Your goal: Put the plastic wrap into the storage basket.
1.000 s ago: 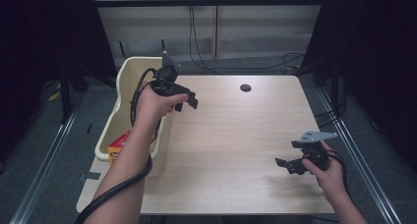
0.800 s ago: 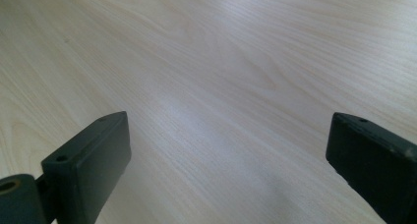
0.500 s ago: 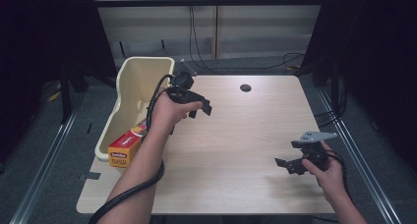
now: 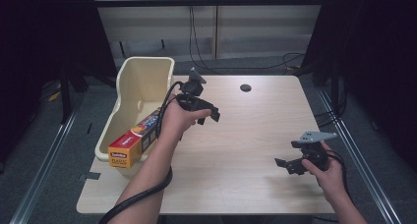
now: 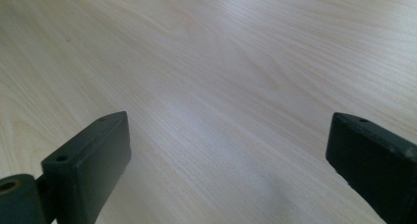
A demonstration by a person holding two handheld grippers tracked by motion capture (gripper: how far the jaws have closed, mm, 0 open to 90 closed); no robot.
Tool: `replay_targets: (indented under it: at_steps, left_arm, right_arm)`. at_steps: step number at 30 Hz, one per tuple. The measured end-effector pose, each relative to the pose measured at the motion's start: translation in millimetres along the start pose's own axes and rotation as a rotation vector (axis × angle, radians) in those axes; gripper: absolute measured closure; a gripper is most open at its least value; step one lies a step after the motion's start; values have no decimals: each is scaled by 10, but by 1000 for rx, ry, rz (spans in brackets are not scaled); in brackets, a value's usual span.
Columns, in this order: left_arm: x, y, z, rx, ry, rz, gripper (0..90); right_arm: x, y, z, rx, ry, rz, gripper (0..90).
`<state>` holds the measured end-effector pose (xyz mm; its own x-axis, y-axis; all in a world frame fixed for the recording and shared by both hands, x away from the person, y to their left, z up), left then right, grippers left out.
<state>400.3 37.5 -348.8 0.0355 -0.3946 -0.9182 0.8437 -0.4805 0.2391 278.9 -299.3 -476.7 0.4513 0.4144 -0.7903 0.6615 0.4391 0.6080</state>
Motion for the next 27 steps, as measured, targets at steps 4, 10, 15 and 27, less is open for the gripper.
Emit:
replay_targets:
  at_steps: [4, 10, 15, 27]
  left_arm:
    - [74, -14, 16, 7, -2, 1, 163]
    - [214, -46, 38, 21, -14, -1, 162]
    - [282, -77, 62, 32, -27, -6, 161]
    - [471, -175, 97, 70, -46, 4, 138]
  right_arm:
    - [-4, -2, 4, 1, -3, 1, 30]
    - [-3, -4, -5, 4, -3, -4, 30]
    - [2, -4, -5, -1, -4, -7, 30]
    - [20, -1, -21, -9, -2, -12, 30]
Point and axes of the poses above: each handheld gripper's, and its own axes: x roughly forward along the jaws, y roughly out of its top, z roughly to its right, the point moved 2 cm from there along x, roughly forward along the jaws, and after that the axes turned 11 degrees about -z, right-handed, at the moved point
